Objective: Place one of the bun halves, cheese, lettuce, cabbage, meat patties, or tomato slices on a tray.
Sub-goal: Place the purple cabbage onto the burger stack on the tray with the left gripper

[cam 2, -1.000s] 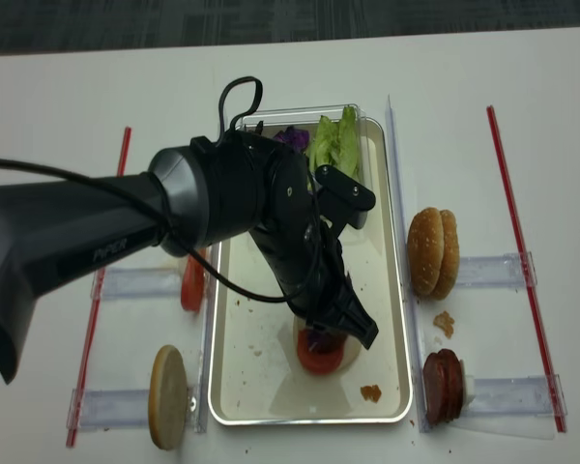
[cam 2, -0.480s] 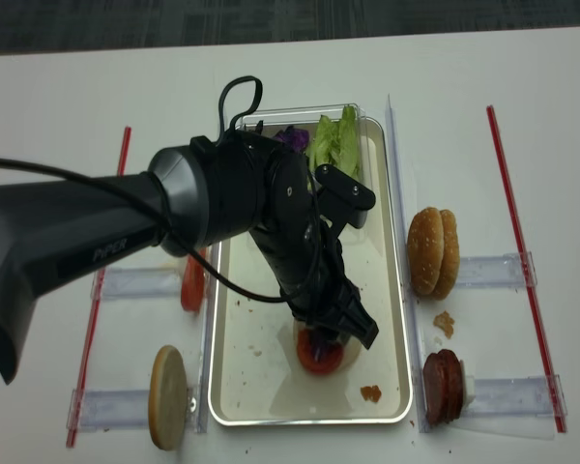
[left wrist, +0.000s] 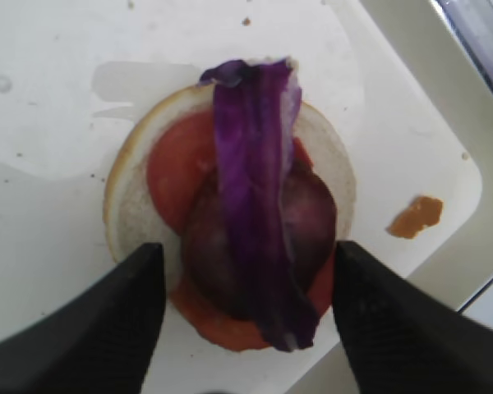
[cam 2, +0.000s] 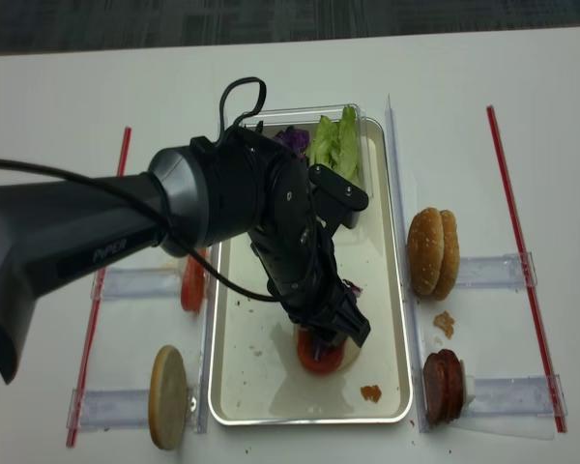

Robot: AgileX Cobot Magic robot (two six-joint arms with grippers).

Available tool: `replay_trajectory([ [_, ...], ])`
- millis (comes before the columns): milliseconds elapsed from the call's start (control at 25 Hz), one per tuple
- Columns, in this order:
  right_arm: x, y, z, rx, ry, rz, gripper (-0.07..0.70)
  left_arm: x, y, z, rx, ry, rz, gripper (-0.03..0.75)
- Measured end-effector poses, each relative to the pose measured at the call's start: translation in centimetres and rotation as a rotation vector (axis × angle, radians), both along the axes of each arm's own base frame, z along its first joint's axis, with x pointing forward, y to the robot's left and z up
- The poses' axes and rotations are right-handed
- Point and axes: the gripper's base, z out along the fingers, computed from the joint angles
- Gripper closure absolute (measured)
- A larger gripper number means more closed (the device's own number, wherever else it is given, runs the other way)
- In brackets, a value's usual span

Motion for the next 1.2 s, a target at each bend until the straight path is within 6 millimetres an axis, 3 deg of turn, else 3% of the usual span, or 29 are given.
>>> replay_trajectory([
  [360, 0.0, 0.0, 0.0, 0.0, 0.0, 0.0, 0.618, 0.0, -0.1, 0.5, 0.016, 0.029, 0.016, 0.294],
  [960, 0.0, 0.0, 0.0, 0.0, 0.0, 0.0, 0.618, 1.3, 0.0, 6.7, 0.133, 0.015, 0.111, 0.284],
  [1200, 0.0, 0.0, 0.0, 0.0, 0.0, 0.0, 0.618, 1.9, -0.6, 9.3, 0.089, -0.019, 0.137, 0.284],
])
